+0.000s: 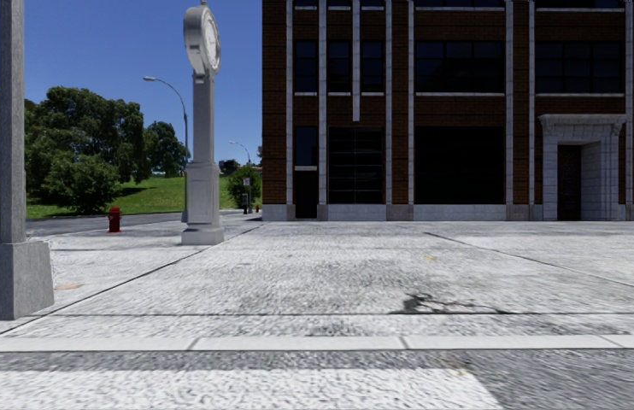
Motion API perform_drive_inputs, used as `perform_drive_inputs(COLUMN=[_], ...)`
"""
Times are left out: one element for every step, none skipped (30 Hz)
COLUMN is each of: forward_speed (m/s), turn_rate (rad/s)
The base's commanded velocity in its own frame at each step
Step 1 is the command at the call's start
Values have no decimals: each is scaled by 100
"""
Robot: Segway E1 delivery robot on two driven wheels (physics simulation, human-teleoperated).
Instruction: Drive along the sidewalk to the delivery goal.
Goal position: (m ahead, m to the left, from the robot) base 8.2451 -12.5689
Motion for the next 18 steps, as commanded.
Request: perform_drive_inputs(forward_speed=[200, 200, 200, 200, 200, 200, 200, 200, 200, 200, 200, 200, 200, 200, 200, 200, 200, 200], turn_rate=[0, 0, 0, 0, 0, 0, 0, 0, 0, 0, 0, 0, 0, 0, 0, 0, 0, 0])
